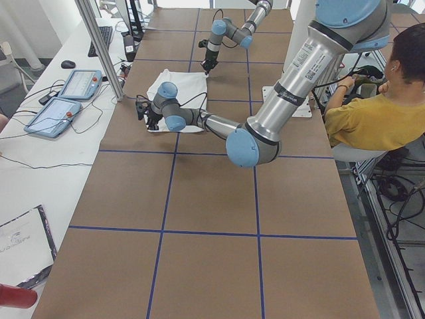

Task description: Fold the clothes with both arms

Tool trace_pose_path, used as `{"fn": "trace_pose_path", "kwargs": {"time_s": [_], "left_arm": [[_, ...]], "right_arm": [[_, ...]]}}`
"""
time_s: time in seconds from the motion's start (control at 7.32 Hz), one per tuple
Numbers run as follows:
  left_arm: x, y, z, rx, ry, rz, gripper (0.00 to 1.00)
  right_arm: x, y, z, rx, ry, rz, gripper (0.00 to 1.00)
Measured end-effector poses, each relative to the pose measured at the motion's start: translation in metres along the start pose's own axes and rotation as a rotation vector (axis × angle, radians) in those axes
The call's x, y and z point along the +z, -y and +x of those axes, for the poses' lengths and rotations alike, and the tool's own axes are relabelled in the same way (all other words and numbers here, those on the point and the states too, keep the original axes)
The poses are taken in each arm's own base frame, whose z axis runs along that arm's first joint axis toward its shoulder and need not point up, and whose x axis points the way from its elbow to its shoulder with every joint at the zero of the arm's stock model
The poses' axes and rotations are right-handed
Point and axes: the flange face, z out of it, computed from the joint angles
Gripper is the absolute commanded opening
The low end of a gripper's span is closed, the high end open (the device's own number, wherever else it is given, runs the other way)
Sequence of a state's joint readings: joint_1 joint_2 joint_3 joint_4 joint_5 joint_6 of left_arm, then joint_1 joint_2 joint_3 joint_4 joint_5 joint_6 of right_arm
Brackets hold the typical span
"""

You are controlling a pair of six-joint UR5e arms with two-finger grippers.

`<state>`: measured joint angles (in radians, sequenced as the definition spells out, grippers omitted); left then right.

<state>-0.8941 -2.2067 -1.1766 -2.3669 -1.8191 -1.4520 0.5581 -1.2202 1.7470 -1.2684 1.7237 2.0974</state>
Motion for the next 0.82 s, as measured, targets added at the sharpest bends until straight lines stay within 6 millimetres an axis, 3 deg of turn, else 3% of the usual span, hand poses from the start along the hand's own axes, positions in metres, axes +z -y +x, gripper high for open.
{"fn": "trace_pose_path", "kwargs": {"time_s": [0.14, 0.41, 0.55, 0.82], "left_arm": [[-0.002, -0.001, 0.002, 0.001, -0.005, -0.005, 0.34], [-0.013, -0.006, 0.011, 0.003, -0.035, -0.033, 0.34], [-0.027, -0.012, 0.016, 0.008, -0.067, -0.062, 0.34], [-0.074, -0.041, 0.016, -0.013, -0.150, -0.180, 0.36]], "right_arm": [[-0.017, 0.002, 0.023, -0.009, -0.002, -0.019, 0.00], [-0.062, -0.026, 0.091, -0.070, -0.035, -0.099, 0.00], [-0.076, -0.051, 0.122, -0.114, -0.083, -0.142, 0.00], [-0.092, -0.111, 0.172, -0.209, -0.232, -0.209, 0.00]]}}
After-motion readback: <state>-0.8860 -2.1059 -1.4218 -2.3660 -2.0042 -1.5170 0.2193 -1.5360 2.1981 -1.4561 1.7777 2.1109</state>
